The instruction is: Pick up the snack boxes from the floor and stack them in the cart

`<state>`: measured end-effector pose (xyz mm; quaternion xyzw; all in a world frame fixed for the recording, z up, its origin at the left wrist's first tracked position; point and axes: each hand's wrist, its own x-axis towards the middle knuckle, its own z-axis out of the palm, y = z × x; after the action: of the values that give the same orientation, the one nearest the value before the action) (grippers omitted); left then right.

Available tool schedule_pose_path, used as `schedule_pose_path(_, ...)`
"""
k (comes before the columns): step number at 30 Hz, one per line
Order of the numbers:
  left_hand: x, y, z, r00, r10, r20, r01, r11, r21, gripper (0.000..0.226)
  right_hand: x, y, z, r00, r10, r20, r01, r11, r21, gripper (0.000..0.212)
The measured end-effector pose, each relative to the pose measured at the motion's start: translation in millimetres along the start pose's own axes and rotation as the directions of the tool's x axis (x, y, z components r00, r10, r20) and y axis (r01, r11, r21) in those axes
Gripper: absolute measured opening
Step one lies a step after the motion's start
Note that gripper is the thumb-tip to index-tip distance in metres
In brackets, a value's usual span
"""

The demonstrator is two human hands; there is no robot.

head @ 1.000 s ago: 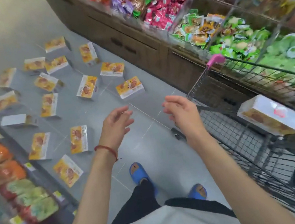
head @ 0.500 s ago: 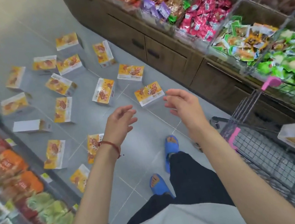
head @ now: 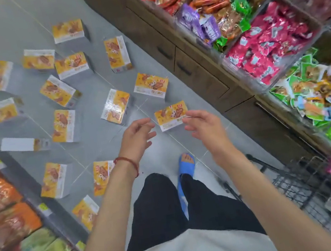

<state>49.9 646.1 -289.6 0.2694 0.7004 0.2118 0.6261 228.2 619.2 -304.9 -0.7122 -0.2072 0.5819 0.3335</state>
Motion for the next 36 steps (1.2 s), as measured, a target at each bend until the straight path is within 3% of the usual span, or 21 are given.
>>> schedule_pose_path(15, 233.4, 10.0, 16.2, 0.962, -0.252, 0.109, 0.24, 0.965, 0.11, 0.018, 199.9, 26.0, 61.2, 0.97, 0.182, -0.16, -0.189, 0.981, -0.032, 0.015)
schedule_pose_path(20, 320.7, -45.2, 29.4, 0.957, -0.279, 0.076, 0.249, 0.928, 0.277, 0.012, 277.8, 75.7, 56.9, 0.948, 0.263, -0.18, -0.273, 0.961, -0.035, 0.014)
schedule_pose_path(22, 356.3, -78.7, 36.5, 0.945, -0.319, 0.07, 0.278, 0.898, 0.341, 0.02, 308.9, 103.1, 51.8, 0.938, 0.292, -0.189, -0.307, 0.95, -0.058, 0.015)
schedule_pose_path(25, 432.8, -171.5, 44.3, 0.937, -0.35, 0.008, 0.32, 0.864, 0.388, 0.035, 357.8, 148.1, 44.6, 0.93, 0.326, -0.171, -0.345, 0.934, -0.094, 0.008)
schedule_pose_path(29, 533.2, -287.8, 54.1, 0.89, -0.448, -0.085, 0.447, 0.819, 0.359, 0.028, 425.7, 196.4, 42.6, 0.889, 0.423, -0.175, -0.44, 0.895, -0.071, 0.01)
schedule_pose_path(33, 539.7, -231.1, 81.7, 0.884, -0.466, -0.043, 0.447, 0.812, 0.376, 0.038, 500.4, 241.0, 44.1, 0.896, 0.372, -0.244, -0.422, 0.885, -0.197, 0.015)
schedule_pose_path(36, 583.7, -244.2, 98.5, 0.908, -0.417, -0.052, 0.406, 0.84, 0.358, 0.056, 550.8, 271.5, 46.0, 0.913, 0.285, -0.291, -0.377, 0.863, -0.337, 0.029)
